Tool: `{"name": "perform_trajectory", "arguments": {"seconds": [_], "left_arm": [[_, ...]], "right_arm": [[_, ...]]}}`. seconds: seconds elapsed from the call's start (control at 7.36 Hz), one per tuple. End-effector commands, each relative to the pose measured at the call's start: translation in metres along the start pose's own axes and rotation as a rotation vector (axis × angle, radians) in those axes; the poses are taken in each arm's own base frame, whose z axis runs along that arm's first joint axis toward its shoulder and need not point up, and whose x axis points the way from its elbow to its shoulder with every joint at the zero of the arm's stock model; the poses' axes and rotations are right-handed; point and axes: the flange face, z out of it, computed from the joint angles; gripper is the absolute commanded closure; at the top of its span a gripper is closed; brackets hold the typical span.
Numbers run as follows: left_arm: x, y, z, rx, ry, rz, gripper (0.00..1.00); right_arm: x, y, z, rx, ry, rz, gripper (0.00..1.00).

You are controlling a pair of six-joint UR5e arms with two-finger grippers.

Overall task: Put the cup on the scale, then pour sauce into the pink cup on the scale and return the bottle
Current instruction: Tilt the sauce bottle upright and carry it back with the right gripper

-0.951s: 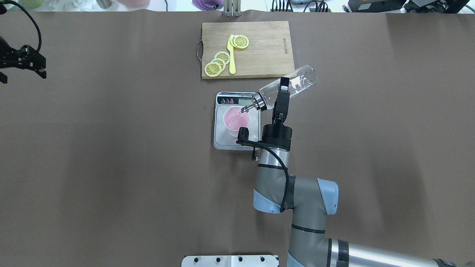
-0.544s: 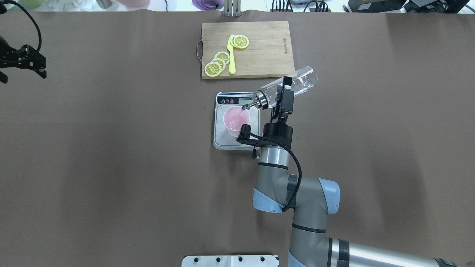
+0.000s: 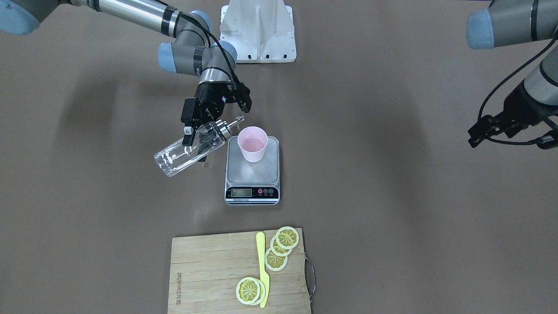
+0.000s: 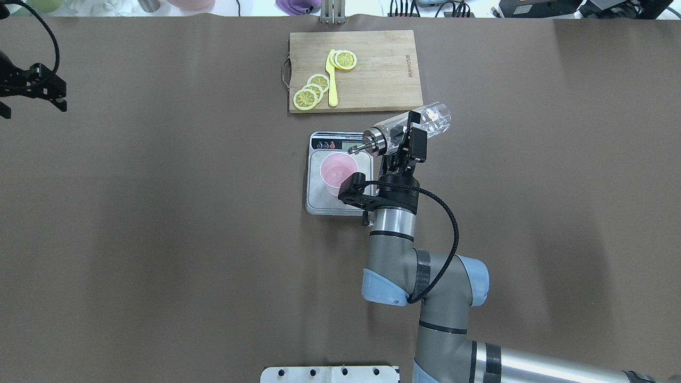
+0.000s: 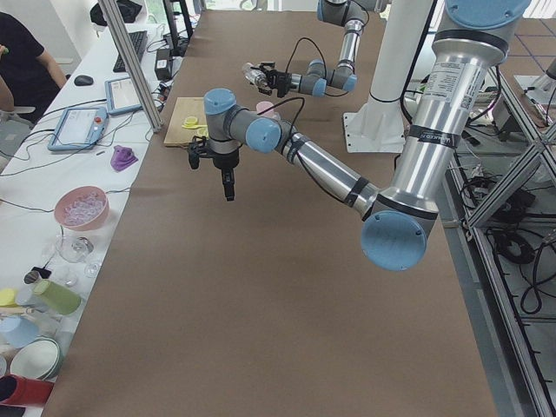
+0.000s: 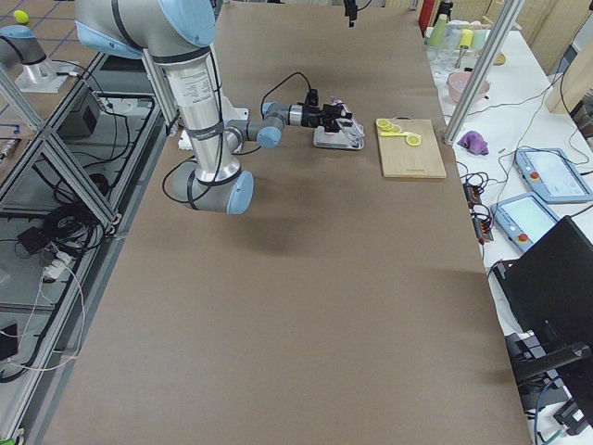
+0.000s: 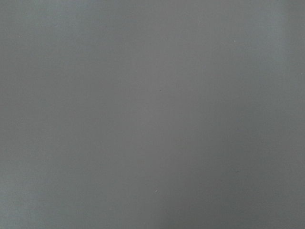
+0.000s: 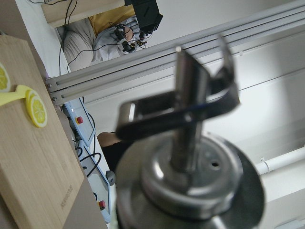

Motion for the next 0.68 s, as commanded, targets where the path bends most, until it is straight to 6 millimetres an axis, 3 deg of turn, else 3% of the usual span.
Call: {"name": "perform_trajectory", "arguments": {"seconds": [0.0, 0.27, 0.54], "left_arm": [[0.000, 0.000, 0.000, 0.002, 0.000, 0.002, 0.02], [0.001, -0.002, -0.001, 0.006, -0.003, 0.003, 0.02], [0.000, -0.006, 0.004, 0.001, -0.012, -0.001, 0.02]], "right_arm": [[0.015, 0.000, 0.016, -0.013, -0.079, 0.187, 1.00], [0.041, -0.003, 0.032, -0.010, -0.130, 0.336, 1.00], [0.063, 0.017, 0.048, -0.048, -0.217, 0.544, 1.00]]}}
